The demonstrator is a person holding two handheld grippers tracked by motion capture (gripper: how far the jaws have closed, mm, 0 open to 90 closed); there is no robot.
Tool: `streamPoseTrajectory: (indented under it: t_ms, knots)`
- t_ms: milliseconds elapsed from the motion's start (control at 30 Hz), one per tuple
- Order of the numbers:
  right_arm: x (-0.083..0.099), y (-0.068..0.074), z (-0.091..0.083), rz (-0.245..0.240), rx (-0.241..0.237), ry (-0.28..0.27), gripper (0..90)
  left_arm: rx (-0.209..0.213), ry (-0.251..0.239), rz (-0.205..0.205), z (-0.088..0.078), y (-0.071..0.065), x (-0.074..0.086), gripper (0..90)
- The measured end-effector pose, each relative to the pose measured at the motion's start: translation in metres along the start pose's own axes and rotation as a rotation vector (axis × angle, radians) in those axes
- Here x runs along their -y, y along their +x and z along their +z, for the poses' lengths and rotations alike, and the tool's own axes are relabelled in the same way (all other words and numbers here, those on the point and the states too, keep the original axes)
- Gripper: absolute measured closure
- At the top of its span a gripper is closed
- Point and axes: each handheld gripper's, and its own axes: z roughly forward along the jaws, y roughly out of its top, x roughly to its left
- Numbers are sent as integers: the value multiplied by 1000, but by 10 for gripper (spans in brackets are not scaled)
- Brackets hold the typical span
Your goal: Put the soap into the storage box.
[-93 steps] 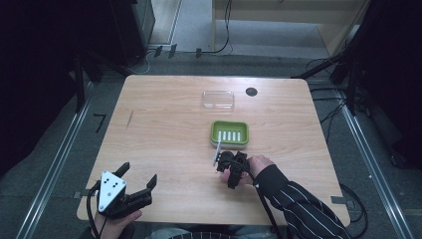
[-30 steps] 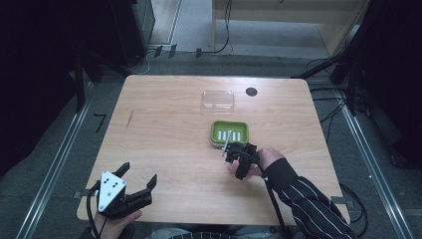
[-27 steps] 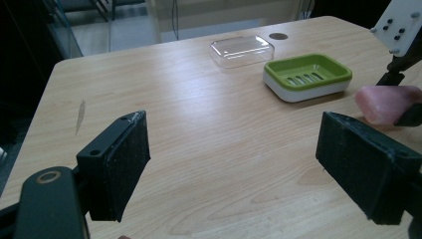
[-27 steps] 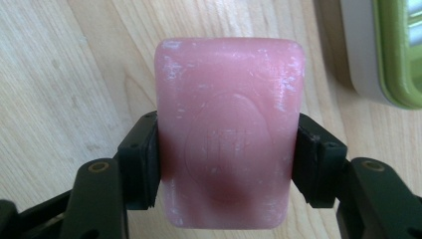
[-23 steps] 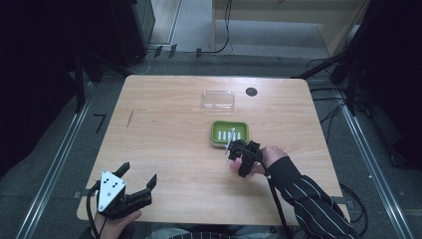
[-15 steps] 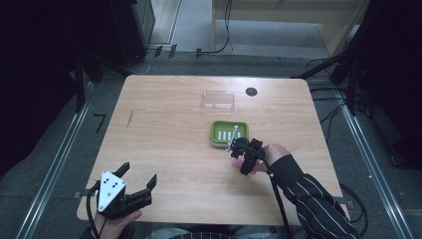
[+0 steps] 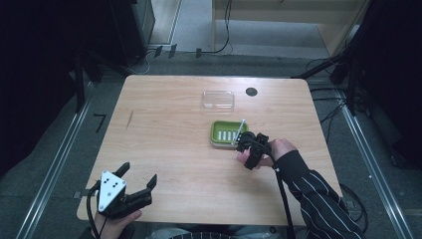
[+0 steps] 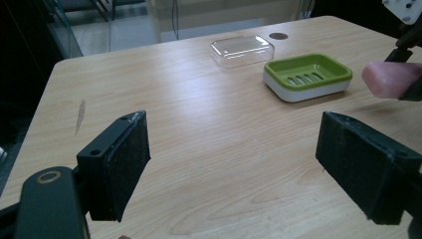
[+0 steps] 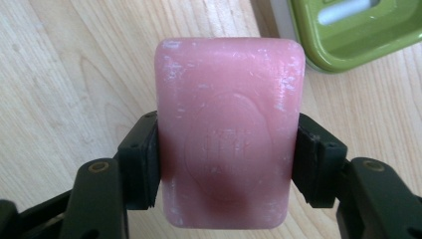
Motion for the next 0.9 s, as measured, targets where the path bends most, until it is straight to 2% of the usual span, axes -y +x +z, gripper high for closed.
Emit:
streamPoseTrajectory:
  t_ms: [333, 667, 767, 900]
  knots:
    - [-4, -8, -2, 0, 6, 1, 388, 1, -3, -5, 0, 0, 0, 142]
    - [-6, -17, -10, -32, 3, -6, 388, -1, 1, -1, 0, 0, 0, 142]
    - [-6, -19, -10, -24, -1, -9, 388, -2, 1, 2, 0, 0, 0, 142]
    - [-7, -23, -12, -35, 4, -18, 388, -1, -1, -4, 0, 0, 0, 142]
